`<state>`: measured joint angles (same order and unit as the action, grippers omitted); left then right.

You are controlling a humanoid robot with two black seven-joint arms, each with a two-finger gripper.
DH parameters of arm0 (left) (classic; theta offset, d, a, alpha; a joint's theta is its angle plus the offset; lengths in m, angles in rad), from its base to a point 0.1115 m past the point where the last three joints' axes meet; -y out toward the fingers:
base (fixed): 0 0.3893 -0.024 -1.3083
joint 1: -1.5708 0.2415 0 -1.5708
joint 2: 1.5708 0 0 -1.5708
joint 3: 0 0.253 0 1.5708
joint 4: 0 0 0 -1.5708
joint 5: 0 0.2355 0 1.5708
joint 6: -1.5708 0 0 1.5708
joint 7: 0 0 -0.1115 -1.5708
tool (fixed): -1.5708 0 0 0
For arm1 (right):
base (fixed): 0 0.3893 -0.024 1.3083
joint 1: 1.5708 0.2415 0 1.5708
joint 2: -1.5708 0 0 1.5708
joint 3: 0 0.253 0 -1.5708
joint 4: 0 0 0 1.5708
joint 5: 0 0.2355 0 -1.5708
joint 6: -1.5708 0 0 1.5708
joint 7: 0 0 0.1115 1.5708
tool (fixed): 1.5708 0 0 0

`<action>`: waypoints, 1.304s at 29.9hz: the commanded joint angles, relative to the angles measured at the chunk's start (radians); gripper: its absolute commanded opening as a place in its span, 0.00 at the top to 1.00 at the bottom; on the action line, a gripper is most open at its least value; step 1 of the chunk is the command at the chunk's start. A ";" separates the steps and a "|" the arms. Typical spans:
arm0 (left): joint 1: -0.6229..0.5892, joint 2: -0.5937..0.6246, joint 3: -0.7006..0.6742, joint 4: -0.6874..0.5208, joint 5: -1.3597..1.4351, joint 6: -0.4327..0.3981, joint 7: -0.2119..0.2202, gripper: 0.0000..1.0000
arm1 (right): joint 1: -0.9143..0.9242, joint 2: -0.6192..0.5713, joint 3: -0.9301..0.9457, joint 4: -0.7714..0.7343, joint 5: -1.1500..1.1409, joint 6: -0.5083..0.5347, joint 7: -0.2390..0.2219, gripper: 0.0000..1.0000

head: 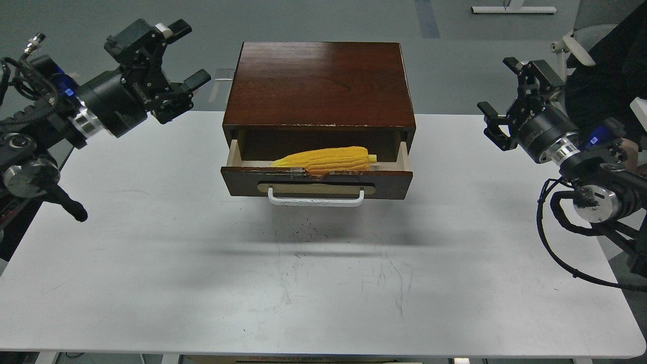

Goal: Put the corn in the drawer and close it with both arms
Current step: 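Reach the left gripper toward the front of the open drawer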

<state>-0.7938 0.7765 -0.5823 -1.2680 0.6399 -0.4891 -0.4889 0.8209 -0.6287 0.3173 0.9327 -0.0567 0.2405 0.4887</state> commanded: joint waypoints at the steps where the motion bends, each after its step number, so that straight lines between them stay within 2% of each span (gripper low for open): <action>1: -0.005 -0.028 -0.001 -0.189 0.109 0.000 0.000 0.00 | -0.011 -0.003 -0.006 0.003 0.000 0.002 0.000 0.00; 5: 0.004 -0.057 0.013 -0.286 0.184 0.000 0.000 0.04 | -0.014 -0.008 -0.011 0.003 0.000 0.002 0.000 0.00; 9: 0.021 -0.105 0.025 -0.320 0.279 0.000 0.000 0.16 | -0.023 -0.017 -0.011 0.006 0.000 0.002 0.000 0.00; 11: 0.045 -0.126 0.032 -0.320 0.290 0.000 0.000 0.27 | -0.029 -0.017 -0.011 0.006 0.000 0.002 0.000 0.00; 14: 0.103 -0.138 0.036 -0.318 0.293 0.000 0.000 0.58 | -0.038 -0.019 -0.011 0.008 0.000 0.002 0.000 0.00; 16: 0.139 -0.138 0.036 -0.318 0.296 0.000 0.000 0.67 | -0.045 -0.019 -0.012 0.008 -0.002 0.002 0.000 0.00; 17: 0.172 -0.138 0.036 -0.320 0.316 0.000 0.000 0.80 | -0.051 -0.019 -0.012 0.008 -0.002 0.000 0.000 0.00; 18: 0.201 -0.138 0.035 -0.320 0.355 0.000 0.000 1.00 | -0.055 -0.019 -0.012 0.008 -0.002 0.002 0.000 0.00; 24: 0.283 -0.140 0.036 -0.317 0.483 0.018 0.007 1.00 | -0.072 -0.028 -0.015 0.012 -0.002 0.002 0.000 0.00; 26: 0.298 -0.141 0.036 -0.314 0.486 0.032 0.067 1.00 | -0.075 -0.028 -0.015 0.012 -0.002 0.000 0.000 0.00; 28: 0.306 -0.143 0.036 -0.312 0.488 0.040 0.108 1.00 | -0.075 -0.028 -0.015 0.012 -0.002 0.000 0.000 0.00; 29: 0.314 -0.151 0.036 -0.307 0.488 0.055 0.148 1.00 | -0.077 -0.028 -0.015 0.011 -0.002 0.000 0.000 0.00; 32: 0.323 -0.180 0.036 -0.285 0.486 0.096 0.225 1.00 | -0.080 -0.028 -0.017 0.011 -0.002 0.000 0.000 0.00; 39: 0.326 -0.207 0.036 -0.214 0.486 0.104 0.242 1.00 | -0.091 -0.028 -0.017 0.009 -0.002 0.000 0.000 0.00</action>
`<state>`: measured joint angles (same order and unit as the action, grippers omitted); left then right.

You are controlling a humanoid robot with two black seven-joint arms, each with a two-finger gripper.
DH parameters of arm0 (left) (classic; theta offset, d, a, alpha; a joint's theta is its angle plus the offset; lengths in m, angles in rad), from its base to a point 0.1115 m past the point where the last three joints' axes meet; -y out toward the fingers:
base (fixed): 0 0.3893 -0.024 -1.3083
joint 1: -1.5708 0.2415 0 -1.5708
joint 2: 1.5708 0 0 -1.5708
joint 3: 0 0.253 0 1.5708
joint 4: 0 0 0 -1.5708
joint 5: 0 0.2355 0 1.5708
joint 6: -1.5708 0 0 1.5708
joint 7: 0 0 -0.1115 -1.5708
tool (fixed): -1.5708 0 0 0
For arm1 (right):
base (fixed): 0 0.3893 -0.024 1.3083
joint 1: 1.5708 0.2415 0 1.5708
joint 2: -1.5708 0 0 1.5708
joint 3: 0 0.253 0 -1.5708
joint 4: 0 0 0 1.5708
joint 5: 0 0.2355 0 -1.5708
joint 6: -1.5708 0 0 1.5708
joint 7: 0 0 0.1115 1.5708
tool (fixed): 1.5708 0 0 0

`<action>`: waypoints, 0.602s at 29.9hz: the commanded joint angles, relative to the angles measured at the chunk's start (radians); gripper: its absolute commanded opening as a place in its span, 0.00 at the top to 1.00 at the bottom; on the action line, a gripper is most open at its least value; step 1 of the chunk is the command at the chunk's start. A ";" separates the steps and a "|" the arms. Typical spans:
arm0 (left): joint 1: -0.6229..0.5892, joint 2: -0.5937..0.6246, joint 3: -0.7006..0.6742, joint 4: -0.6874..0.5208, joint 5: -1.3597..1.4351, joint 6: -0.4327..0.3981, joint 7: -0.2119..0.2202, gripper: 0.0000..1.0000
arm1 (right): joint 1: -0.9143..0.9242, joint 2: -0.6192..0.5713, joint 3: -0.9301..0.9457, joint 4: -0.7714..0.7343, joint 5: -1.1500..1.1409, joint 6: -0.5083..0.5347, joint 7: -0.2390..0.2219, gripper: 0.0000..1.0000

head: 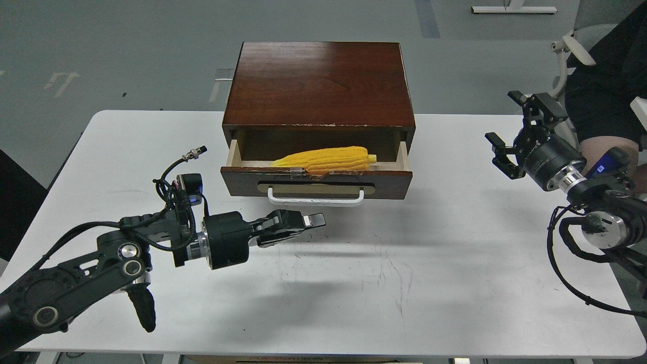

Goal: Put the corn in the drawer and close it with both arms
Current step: 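Reach the left gripper toward the front of the open drawer, then push the drawer front with the left gripper into the box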

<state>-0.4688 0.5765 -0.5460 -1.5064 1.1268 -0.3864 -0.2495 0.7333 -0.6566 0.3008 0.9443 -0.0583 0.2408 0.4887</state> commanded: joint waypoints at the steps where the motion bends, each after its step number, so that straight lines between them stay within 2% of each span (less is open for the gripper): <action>1: 0.001 -0.007 0.000 0.034 0.001 0.001 0.003 1.00 | -0.005 0.000 0.000 -0.004 0.000 0.000 0.000 0.00; 18: -0.005 -0.007 -0.012 0.081 -0.005 0.023 0.000 1.00 | -0.025 0.000 0.001 -0.002 0.000 0.000 0.000 0.00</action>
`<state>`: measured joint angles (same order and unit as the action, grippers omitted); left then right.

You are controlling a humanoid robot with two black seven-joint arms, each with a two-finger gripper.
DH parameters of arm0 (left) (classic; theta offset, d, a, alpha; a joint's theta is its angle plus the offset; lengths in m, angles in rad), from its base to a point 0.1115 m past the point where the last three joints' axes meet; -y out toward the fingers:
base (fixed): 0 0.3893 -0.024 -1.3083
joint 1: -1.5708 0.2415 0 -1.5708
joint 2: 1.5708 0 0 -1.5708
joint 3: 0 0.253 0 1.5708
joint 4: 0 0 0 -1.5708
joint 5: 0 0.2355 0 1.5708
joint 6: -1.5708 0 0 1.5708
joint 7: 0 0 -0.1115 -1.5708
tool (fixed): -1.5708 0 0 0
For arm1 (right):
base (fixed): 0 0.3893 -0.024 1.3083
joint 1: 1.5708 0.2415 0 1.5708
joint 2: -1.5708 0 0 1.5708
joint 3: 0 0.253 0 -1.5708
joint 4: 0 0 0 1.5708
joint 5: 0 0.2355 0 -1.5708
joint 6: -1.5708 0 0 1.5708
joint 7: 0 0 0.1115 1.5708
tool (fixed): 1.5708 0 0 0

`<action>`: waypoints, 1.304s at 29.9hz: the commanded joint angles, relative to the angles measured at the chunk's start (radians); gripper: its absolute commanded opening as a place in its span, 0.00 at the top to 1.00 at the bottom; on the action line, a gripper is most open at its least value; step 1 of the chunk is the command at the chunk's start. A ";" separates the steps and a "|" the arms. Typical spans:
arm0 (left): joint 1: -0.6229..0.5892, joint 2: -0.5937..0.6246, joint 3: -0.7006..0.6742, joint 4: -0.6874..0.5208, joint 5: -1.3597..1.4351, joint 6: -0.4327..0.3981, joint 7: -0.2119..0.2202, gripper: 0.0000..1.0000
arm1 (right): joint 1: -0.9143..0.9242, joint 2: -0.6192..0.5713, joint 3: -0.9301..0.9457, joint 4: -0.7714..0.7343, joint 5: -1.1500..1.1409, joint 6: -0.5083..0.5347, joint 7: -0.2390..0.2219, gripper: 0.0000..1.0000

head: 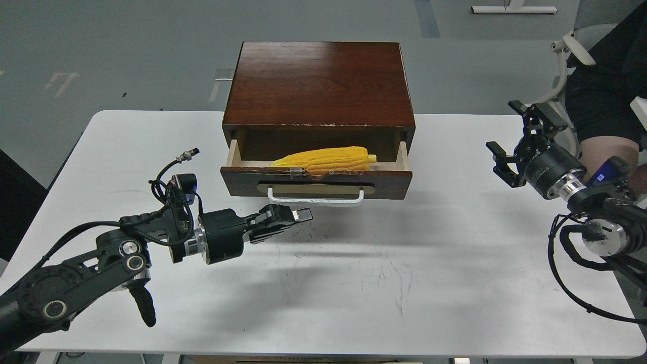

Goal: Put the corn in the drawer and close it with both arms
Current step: 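Push the drawer front with the left gripper into the box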

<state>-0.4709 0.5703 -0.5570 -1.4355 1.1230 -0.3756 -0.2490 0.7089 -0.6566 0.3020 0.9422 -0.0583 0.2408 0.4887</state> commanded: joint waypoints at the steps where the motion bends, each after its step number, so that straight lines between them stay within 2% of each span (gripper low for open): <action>1: -0.003 -0.001 -0.003 0.012 -0.002 0.012 -0.003 1.00 | -0.002 0.000 0.000 0.000 0.000 0.000 0.000 0.00; 19: -0.014 0.000 -0.021 0.041 -0.005 0.014 -0.007 1.00 | -0.016 0.000 0.000 0.000 0.000 0.000 0.000 0.00; 39: -0.071 -0.033 -0.023 0.153 -0.006 0.010 -0.012 1.00 | -0.037 -0.009 0.009 -0.002 0.000 -0.002 0.000 0.00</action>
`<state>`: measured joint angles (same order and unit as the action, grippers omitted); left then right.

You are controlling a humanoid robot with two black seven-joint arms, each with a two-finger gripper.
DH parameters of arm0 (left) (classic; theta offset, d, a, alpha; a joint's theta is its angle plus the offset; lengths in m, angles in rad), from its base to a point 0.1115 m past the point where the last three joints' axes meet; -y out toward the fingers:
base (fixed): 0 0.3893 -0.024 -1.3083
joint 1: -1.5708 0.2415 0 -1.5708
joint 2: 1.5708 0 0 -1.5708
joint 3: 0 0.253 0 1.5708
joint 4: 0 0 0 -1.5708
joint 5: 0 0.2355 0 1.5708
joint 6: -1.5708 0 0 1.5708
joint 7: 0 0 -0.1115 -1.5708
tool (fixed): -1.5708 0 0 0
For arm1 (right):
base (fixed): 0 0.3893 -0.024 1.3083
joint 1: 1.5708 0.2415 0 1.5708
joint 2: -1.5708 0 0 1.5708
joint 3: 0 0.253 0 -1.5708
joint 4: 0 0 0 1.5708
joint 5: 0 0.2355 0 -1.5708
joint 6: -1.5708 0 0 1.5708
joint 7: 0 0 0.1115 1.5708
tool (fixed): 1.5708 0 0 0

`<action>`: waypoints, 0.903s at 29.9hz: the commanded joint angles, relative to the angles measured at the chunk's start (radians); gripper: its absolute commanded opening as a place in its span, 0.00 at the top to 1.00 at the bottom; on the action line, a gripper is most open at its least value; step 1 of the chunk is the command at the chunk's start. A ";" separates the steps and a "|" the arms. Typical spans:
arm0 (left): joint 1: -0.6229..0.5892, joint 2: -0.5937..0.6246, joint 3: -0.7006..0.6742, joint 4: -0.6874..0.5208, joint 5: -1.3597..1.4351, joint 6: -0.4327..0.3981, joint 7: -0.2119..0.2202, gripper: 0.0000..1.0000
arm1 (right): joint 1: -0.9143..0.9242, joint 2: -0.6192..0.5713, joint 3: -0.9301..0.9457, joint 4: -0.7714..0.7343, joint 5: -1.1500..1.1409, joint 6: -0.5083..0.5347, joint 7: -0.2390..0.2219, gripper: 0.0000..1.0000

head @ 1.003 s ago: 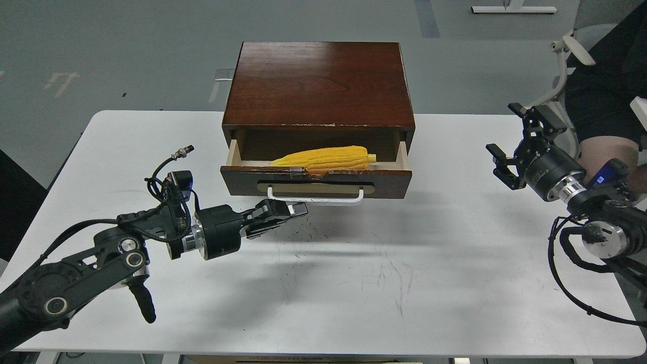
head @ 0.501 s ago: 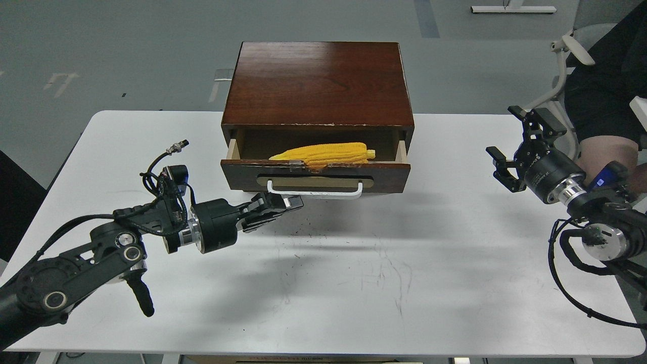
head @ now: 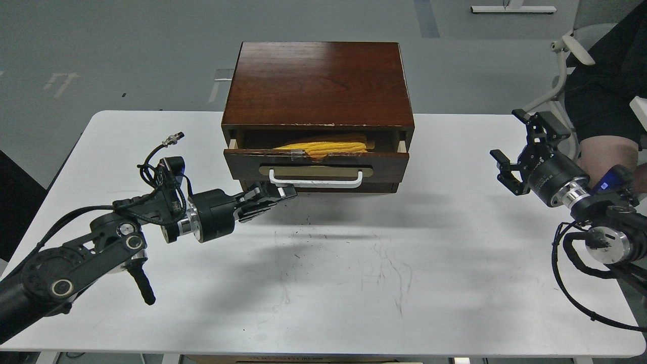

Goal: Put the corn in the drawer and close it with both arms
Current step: 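Push the drawer front with the left gripper into the box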

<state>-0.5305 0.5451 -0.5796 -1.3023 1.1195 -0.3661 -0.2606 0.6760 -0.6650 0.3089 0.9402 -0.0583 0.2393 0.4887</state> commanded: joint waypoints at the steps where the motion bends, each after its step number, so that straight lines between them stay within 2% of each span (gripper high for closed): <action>1: -0.017 -0.017 0.000 0.034 -0.003 0.001 0.000 1.00 | -0.007 -0.001 0.002 0.000 0.000 0.000 0.000 0.00; 27: -0.089 -0.054 0.000 0.173 -0.009 -0.008 -0.014 1.00 | -0.026 -0.005 0.004 -0.006 0.000 0.000 0.000 0.00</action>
<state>-0.6164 0.4911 -0.5797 -1.1325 1.1111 -0.3740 -0.2680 0.6518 -0.6705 0.3121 0.9341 -0.0583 0.2393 0.4887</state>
